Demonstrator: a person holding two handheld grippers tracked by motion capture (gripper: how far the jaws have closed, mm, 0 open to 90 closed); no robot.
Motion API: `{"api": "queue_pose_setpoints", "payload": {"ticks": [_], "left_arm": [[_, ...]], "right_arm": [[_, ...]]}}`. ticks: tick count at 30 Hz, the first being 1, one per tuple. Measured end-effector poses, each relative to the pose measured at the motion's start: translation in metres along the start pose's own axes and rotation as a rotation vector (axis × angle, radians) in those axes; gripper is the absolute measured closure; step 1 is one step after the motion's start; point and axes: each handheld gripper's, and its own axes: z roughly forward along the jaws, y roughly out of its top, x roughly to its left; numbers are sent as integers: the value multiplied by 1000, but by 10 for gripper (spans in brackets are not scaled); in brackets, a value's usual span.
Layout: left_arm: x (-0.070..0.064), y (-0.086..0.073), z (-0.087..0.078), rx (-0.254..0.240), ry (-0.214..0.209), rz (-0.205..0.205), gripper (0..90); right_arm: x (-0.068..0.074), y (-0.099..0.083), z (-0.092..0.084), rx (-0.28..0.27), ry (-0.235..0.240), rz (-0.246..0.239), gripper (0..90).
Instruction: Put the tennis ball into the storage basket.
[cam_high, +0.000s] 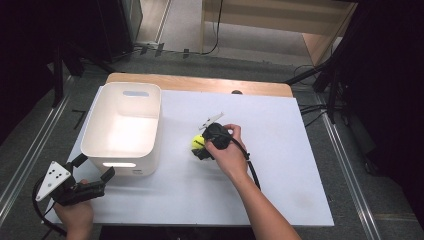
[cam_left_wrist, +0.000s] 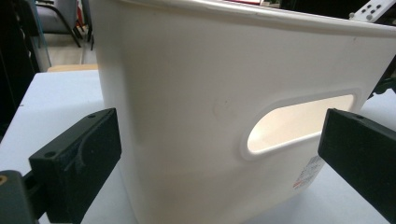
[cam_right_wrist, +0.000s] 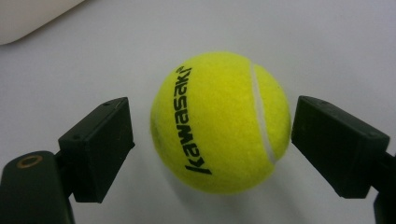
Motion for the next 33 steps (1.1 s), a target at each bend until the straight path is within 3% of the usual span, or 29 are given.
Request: {"api": "queue_pose_setpoints", "payload": {"ticks": [12,14,20,21,27,33], "left_arm": [[0,0,0,0,-3,0,0],[0,0,0,1,-2,0,0],[1,0,0,0,-3,-1,0],[1,0,0,1,-4,0,0],[1,0,0,-2,-3,-1,0],[1,0,0,-2,-3,-2,0]], "right_arm": [[0,4,15,55,-72,-15,133],[-1,4,15,49,-36,-13,229],[0,4,14,42,-27,8,233],[-2,4,13,44,-22,-7,233],[-3,6,4,9,1,14,233],[1,12,-8,-7,29,-11,234]]}}
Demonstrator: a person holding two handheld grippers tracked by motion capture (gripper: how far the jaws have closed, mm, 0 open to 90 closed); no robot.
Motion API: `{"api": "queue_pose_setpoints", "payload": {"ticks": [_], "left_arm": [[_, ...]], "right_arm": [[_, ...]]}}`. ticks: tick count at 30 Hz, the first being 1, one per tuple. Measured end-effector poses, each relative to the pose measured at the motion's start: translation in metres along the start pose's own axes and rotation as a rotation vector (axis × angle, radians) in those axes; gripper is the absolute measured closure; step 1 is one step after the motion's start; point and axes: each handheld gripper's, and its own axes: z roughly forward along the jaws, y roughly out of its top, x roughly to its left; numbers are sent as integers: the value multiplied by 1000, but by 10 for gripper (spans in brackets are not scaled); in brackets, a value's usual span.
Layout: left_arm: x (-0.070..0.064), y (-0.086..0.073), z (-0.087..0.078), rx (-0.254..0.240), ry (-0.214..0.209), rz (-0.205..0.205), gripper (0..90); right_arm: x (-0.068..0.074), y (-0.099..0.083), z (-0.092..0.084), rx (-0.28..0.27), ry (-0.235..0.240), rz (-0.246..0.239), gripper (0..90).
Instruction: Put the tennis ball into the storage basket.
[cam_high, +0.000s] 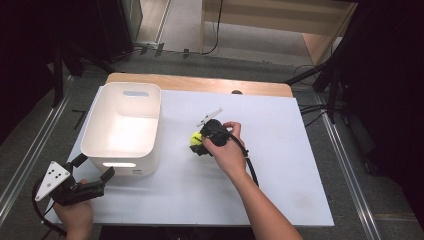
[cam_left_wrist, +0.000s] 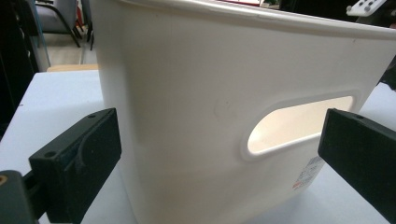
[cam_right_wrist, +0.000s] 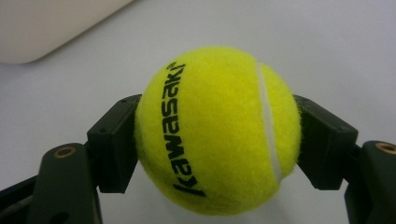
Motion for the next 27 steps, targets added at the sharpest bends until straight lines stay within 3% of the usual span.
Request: {"api": "queue_pose_setpoints", "payload": {"ticks": [10,27], "left_arm": [[0,0,0,2,-1,2,0],[0,0,0,3,0,1,0]], "right_arm": [[13,15,-12,-35,73,-68,233],[42,38,-34,-78,108,-159,234]]}}
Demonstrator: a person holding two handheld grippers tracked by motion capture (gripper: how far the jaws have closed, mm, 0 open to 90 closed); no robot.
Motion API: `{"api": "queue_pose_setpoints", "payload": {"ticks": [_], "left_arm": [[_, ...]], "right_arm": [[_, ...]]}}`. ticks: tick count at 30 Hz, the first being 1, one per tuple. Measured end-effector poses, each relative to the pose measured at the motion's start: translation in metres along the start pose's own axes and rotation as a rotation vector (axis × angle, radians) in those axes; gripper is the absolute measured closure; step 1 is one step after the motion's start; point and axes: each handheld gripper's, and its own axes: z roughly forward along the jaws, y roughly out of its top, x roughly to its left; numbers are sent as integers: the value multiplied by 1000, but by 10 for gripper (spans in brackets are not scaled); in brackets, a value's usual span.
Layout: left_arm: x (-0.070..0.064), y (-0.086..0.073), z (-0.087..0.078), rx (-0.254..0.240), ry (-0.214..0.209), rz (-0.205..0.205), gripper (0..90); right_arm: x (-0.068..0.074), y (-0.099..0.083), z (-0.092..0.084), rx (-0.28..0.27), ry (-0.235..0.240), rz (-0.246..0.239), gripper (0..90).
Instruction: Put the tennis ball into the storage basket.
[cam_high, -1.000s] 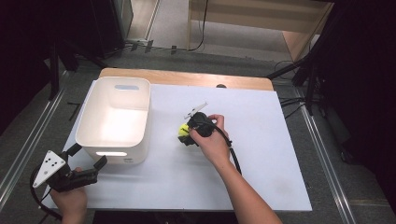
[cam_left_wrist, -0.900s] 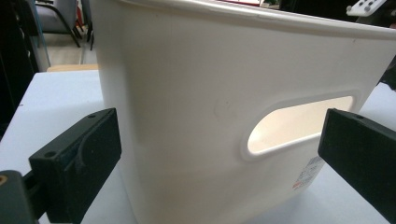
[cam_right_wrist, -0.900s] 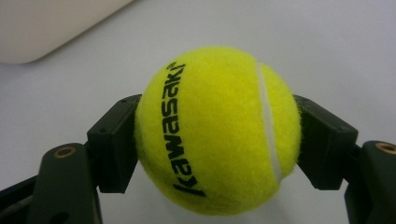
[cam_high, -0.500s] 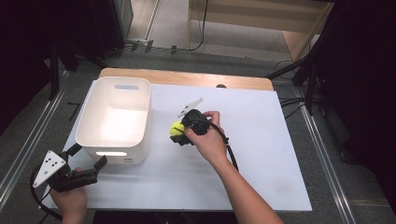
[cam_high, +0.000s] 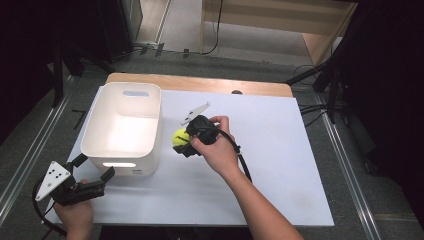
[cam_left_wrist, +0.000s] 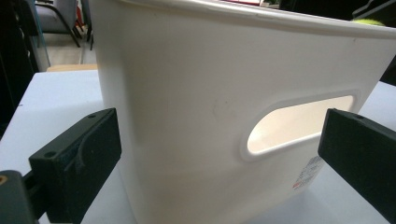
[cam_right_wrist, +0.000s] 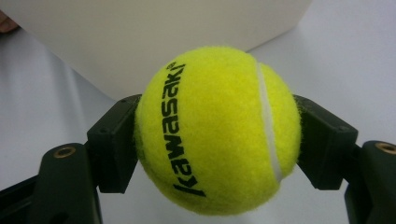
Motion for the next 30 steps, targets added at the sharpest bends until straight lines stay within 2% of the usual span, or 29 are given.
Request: {"api": "queue_pose_setpoints", "payload": {"ticks": [10,30], "left_arm": [[0,0,0,-1,-2,0,0],[1,0,0,0,-3,-3,0]], "right_arm": [[10,14,-8,-26,19,-30,234],[19,32,-15,-55,47,-70,235]]}}
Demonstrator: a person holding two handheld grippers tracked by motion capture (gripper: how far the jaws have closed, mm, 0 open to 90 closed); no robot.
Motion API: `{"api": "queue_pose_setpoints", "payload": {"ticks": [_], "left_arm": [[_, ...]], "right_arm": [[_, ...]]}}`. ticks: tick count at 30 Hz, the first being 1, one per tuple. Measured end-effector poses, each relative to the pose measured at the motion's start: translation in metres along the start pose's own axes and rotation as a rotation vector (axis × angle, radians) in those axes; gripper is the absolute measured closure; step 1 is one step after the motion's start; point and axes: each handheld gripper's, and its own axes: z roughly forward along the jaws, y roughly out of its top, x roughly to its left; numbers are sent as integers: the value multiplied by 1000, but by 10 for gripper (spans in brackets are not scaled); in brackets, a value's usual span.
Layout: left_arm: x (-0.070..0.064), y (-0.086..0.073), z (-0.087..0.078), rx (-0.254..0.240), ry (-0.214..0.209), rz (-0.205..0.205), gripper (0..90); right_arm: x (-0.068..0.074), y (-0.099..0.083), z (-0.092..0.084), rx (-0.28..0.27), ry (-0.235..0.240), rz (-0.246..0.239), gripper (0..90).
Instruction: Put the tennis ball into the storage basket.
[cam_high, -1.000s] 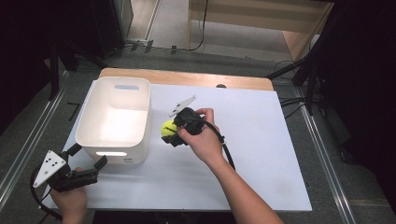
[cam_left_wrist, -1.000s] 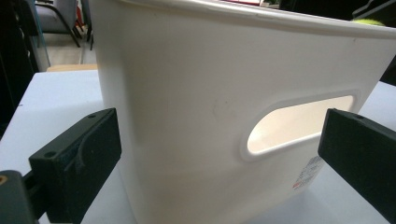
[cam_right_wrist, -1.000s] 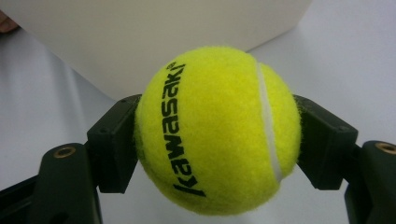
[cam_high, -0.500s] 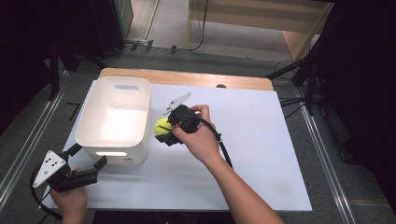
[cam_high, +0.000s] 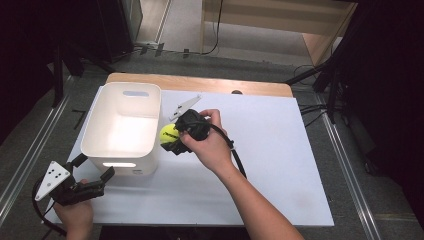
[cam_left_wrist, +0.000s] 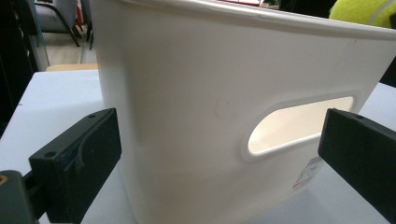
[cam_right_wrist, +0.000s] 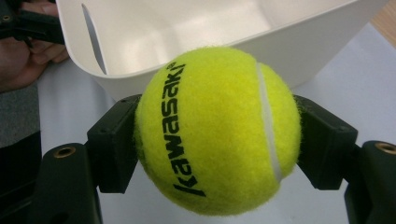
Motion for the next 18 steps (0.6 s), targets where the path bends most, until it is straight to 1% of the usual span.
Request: {"api": "queue_pose_setpoints", "payload": {"ticks": [2,4,5,7,9,18], "left_arm": [[0,0,0,4,1,1,0],[0,0,0,1,-1,0,0],[0,0,0,1,-1,1,0],[0,0,0,0,-1,0,0],[0,0,0,1,0,1,0],[0,0,0,2,0,1,0]], "right_arm": [[1,2,-1,2,3,5,235],[1,4,-1,-5,5,-5,235],[1,5,-1,-4,5,0,235],[2,7,-2,-7,7,-8,235],[2,9,-2,-10,13,-1,235],[6,16,-3,-23,16,-15,235]]}}
